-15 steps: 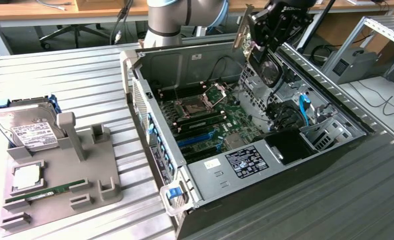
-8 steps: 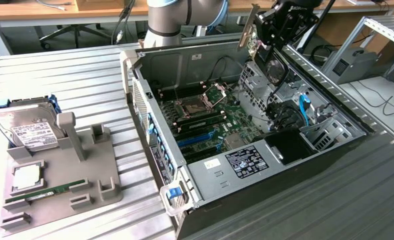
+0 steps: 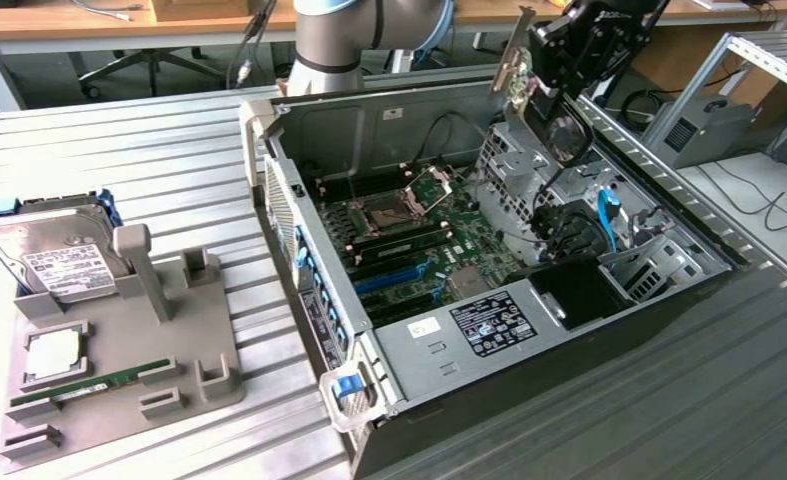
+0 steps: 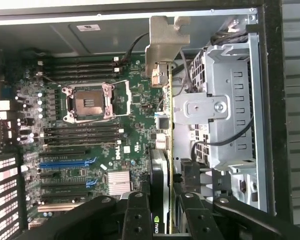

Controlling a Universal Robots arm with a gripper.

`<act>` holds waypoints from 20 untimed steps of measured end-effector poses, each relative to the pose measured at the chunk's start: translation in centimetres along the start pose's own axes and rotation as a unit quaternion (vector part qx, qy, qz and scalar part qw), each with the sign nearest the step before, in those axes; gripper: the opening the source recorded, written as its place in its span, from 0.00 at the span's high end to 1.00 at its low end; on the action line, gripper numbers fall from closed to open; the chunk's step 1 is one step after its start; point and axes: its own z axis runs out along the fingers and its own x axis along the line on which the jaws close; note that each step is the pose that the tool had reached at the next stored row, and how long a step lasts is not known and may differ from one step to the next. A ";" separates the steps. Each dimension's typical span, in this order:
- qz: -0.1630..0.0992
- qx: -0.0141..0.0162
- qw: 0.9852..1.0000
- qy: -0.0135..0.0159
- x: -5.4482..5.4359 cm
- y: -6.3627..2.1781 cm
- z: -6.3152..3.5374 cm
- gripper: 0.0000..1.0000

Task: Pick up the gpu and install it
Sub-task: 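Pick up the gpu and move the gpu toward the slot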

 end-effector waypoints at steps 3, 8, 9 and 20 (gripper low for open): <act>0.000 0.000 1.000 0.000 -0.4 0.04 0.02 0.73; 0.000 0.000 1.000 0.000 -0.4 0.03 0.02 0.73; 0.000 0.000 1.000 0.000 -0.4 0.03 0.02 0.73; 0.000 0.000 1.000 0.000 -0.4 -0.02 0.66 0.73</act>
